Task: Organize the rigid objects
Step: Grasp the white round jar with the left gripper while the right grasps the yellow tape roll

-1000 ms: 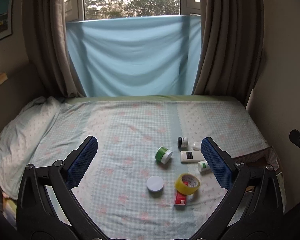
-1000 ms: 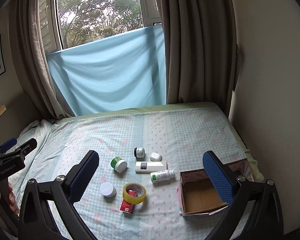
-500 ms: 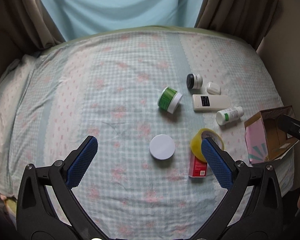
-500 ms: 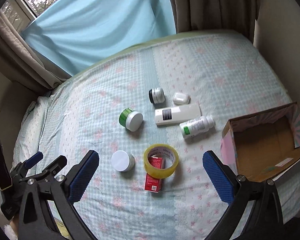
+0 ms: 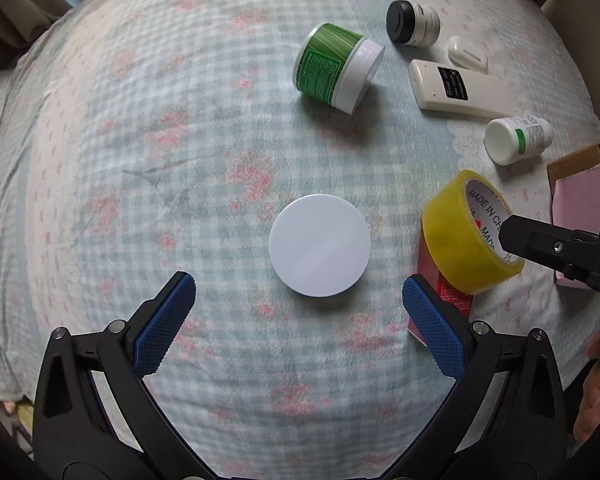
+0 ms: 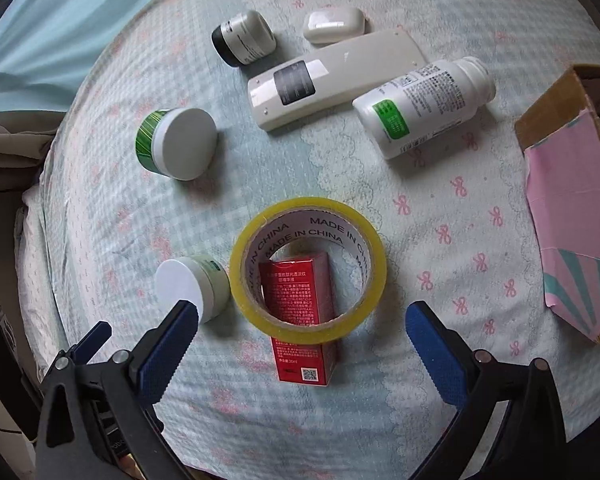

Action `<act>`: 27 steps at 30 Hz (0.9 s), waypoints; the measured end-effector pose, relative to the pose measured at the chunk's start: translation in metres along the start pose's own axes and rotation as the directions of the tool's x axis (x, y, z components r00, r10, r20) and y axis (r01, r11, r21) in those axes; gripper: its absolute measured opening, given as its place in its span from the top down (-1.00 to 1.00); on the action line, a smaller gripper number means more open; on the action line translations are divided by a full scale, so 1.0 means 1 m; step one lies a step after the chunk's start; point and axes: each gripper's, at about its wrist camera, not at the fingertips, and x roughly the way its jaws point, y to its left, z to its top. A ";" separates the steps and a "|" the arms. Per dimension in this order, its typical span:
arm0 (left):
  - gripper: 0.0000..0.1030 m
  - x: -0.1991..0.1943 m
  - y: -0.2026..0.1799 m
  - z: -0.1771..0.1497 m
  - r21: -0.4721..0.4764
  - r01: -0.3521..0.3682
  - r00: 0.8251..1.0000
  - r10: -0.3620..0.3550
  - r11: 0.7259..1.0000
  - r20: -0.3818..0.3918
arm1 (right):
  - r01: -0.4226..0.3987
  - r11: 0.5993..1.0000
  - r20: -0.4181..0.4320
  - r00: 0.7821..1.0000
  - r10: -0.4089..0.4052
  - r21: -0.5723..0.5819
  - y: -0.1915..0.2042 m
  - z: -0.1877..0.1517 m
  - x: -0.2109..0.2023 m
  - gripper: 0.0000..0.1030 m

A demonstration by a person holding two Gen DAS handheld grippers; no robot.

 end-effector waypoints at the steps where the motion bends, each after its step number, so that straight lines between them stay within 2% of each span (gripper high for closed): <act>1: -0.99 0.008 -0.001 0.001 -0.001 0.001 1.000 -0.001 1.000 -0.010 | 0.011 1.000 -0.013 1.000 -0.011 -0.015 0.003 0.002 0.008 -1.00; 6: -0.99 0.041 -0.005 0.006 0.008 -0.008 0.999 0.009 1.000 -0.041 | 0.068 0.996 -0.049 0.996 -0.070 -0.050 0.009 0.018 0.039 -1.00; 12: -0.97 0.064 -0.009 0.012 -0.015 0.003 0.998 -0.004 1.000 -0.070 | 0.074 0.997 -0.108 0.991 -0.077 -0.036 0.000 0.028 0.064 -1.00; 16: -0.73 0.075 -0.014 0.015 -0.004 -0.008 0.996 0.008 1.000 -0.091 | 0.050 0.999 -0.112 0.992 -0.051 -0.012 -0.006 0.029 0.064 -0.96; 18: -0.33 0.082 -0.014 0.017 -0.020 0.008 0.993 -0.010 1.000 -0.113 | 0.043 0.999 -0.121 0.992 -0.045 -0.014 -0.006 0.030 0.064 -0.90; 21: -0.33 0.087 -0.012 0.018 -0.051 0.022 0.994 -0.027 0.998 -0.109 | 0.046 0.999 -0.128 0.991 -0.048 -0.016 -0.005 0.032 0.065 -0.89; 27: -0.32 0.089 -0.009 0.027 -0.080 0.003 0.995 -0.011 0.997 -0.102 | 0.047 0.999 -0.122 0.991 -0.049 -0.021 -0.005 0.032 0.064 -0.89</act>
